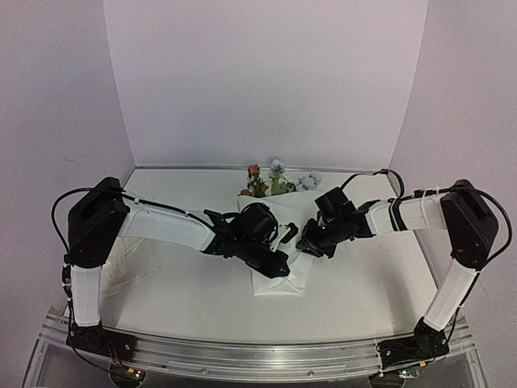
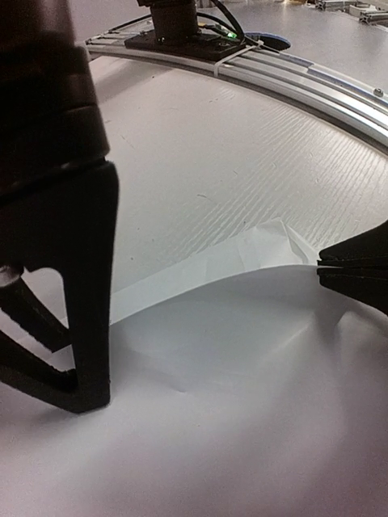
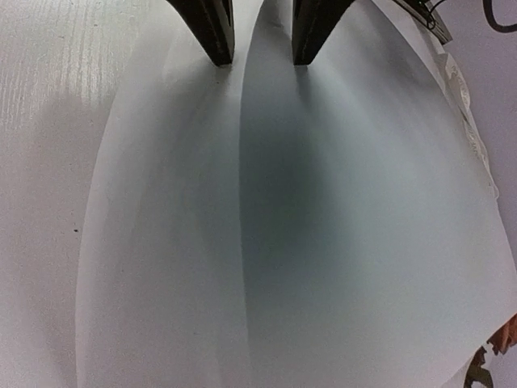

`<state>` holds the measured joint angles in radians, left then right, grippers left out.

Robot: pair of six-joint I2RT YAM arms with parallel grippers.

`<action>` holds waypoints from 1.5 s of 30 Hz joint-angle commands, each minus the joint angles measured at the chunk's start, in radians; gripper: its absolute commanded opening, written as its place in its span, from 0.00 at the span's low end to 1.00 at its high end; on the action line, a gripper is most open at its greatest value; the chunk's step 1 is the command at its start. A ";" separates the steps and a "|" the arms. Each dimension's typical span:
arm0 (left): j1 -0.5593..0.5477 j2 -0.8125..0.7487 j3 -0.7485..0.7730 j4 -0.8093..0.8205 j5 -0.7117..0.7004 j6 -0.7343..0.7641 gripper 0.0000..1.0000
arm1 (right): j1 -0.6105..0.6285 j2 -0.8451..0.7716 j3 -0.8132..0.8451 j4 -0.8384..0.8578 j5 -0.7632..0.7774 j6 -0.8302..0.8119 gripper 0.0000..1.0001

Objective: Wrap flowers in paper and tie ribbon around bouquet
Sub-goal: Fold the 2/3-folded wrapping paper at the center of the board.

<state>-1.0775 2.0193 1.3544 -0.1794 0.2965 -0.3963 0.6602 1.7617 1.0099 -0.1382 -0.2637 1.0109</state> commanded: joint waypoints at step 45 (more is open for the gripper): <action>0.353 0.066 -0.065 0.256 0.330 -0.225 0.29 | 0.028 -0.199 -0.122 0.039 0.015 -0.165 0.54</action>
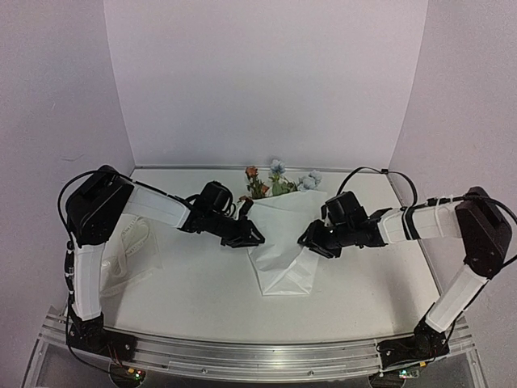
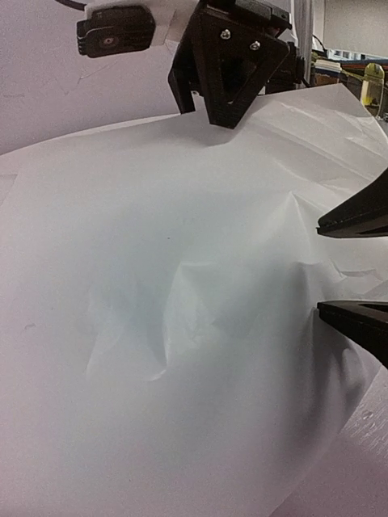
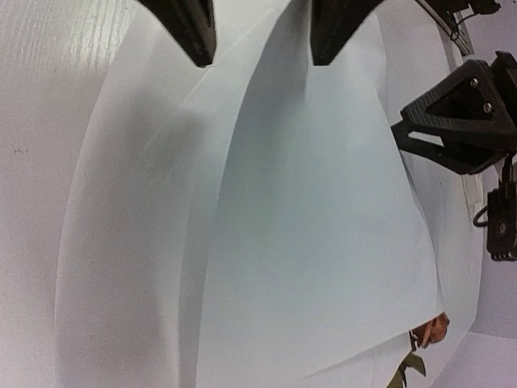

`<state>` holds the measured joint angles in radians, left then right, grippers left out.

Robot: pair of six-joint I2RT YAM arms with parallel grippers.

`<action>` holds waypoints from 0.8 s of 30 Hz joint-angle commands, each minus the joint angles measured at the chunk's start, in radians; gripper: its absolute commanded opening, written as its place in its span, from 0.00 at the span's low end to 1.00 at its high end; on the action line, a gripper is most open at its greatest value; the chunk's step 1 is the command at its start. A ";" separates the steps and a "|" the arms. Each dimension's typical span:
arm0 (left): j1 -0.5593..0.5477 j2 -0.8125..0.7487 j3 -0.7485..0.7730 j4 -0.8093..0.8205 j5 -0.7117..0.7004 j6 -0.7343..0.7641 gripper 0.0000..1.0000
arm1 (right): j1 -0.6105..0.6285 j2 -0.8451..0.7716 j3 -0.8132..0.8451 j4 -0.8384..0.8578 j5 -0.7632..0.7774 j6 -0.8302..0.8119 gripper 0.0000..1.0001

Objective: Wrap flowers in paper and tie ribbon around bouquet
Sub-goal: Fold the 2/3-folded wrapping paper at the center of the board.

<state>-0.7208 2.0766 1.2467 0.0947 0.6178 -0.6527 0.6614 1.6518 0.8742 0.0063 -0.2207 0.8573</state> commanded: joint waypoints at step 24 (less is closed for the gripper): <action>-0.003 0.054 0.084 -0.054 0.012 0.062 0.29 | 0.200 -0.044 0.093 -0.251 -0.023 -0.021 0.53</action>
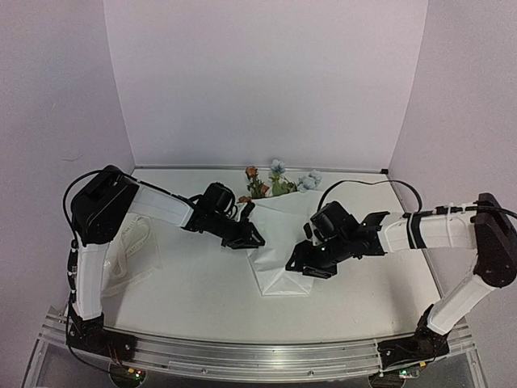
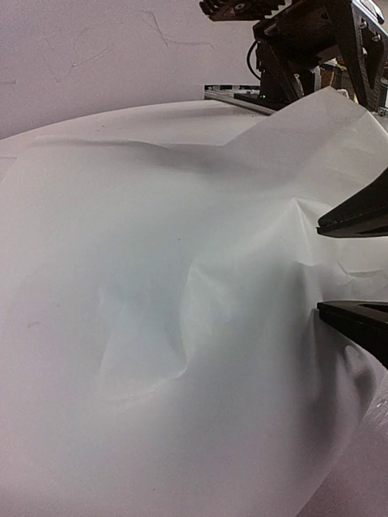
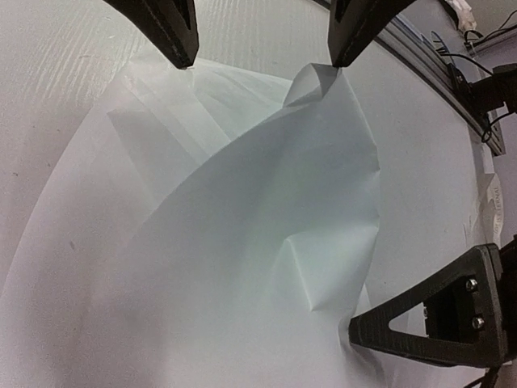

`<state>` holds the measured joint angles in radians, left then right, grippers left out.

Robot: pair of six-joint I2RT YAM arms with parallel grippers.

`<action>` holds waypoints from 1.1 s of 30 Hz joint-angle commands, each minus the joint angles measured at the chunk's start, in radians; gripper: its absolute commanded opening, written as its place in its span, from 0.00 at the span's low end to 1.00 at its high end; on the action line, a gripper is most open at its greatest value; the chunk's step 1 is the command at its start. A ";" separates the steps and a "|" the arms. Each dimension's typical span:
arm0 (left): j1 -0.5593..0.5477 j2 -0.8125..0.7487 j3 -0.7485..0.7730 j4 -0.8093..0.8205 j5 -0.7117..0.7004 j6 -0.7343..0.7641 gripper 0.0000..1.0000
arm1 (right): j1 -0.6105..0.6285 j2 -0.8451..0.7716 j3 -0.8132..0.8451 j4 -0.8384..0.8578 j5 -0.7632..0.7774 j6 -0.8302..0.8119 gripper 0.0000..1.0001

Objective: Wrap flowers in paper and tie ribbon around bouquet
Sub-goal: Fold the 2/3-folded wrapping paper at the center of the board.

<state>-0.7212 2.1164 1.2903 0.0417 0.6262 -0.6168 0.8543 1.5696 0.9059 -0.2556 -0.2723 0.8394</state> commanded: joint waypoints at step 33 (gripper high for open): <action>-0.003 -0.014 0.022 0.003 0.005 0.036 0.29 | 0.132 -0.042 -0.074 0.295 0.335 0.240 0.61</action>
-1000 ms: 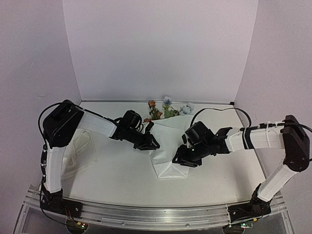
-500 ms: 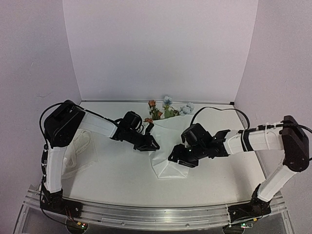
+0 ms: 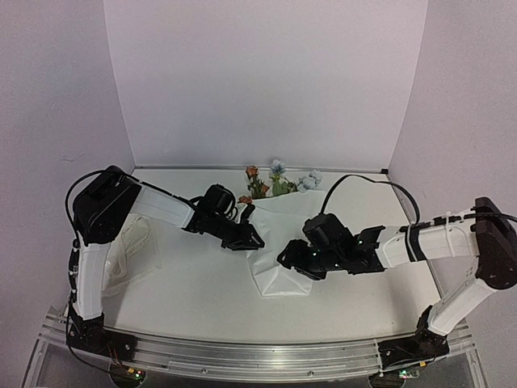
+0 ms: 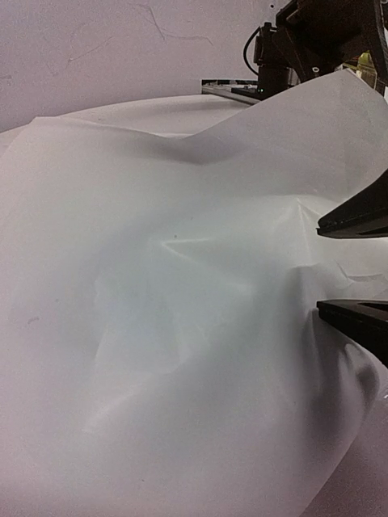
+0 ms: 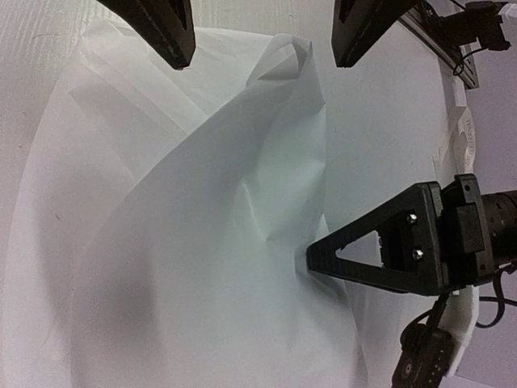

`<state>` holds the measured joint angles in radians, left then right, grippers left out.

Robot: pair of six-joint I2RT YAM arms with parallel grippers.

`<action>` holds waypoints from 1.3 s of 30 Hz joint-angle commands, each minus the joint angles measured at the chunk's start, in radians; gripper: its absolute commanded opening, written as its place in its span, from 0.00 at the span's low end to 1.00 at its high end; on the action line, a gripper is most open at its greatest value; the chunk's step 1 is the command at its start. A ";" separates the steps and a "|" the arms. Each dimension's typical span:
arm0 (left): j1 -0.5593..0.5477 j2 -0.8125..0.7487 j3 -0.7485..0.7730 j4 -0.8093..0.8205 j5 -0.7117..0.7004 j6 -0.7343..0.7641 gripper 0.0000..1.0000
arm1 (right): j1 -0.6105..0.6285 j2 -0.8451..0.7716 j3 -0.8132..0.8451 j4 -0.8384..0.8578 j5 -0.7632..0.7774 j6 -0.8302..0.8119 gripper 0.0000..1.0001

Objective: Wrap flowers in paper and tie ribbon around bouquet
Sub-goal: Fold the 2/3-folded wrapping paper at the center of the board.

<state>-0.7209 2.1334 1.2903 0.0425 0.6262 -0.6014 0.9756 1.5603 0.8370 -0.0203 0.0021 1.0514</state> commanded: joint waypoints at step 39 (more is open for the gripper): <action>0.052 -0.107 0.001 -0.116 -0.015 0.110 0.41 | 0.023 0.101 -0.017 -0.136 0.183 -0.258 0.01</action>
<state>-0.6718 2.1527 1.2900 0.0275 0.6478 -0.5728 0.9922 1.6572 0.8387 -0.1468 0.0913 0.8041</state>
